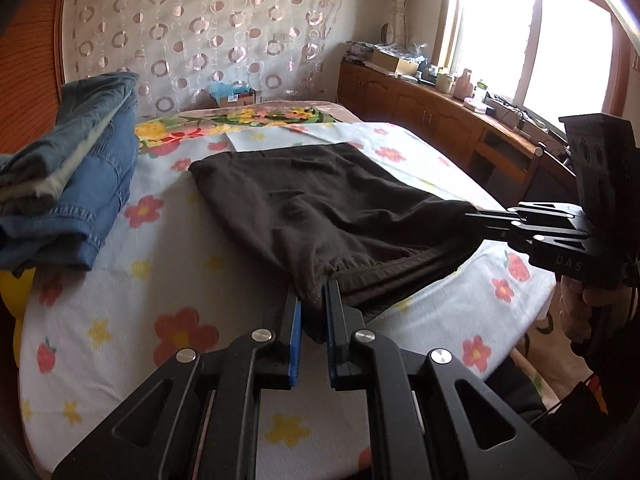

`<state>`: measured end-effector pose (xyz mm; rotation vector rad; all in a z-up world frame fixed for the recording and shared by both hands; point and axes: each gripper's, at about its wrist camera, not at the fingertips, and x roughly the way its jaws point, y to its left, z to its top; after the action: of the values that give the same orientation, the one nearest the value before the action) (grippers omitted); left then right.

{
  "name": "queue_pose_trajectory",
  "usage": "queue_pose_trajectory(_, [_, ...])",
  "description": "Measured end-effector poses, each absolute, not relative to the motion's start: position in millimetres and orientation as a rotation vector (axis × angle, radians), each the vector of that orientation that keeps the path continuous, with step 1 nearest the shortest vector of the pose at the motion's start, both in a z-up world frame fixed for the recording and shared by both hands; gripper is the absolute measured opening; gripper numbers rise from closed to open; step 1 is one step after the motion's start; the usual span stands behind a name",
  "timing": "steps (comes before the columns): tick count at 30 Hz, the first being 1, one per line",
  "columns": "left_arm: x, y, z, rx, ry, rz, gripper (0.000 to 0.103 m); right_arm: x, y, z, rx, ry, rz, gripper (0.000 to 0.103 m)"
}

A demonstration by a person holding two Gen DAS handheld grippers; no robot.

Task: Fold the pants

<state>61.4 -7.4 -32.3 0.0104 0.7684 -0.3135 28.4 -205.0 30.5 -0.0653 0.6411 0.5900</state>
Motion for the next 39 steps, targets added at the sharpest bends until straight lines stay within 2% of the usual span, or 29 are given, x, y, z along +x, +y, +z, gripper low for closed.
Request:
queue_pose_trajectory(23, [29, -8, -28, 0.013, 0.779, -0.345, 0.011, 22, -214, 13, -0.052, 0.642, 0.606, 0.008])
queue_pose_trajectory(32, [17, -10, -11, 0.015, 0.742, -0.374, 0.011, 19, -222, 21, -0.032, 0.604, 0.624, 0.008])
queue_pose_trajectory(39, [37, -4, -13, -0.004, 0.743, -0.364, 0.011, 44, -219, 23, -0.010, 0.579, 0.623, 0.008])
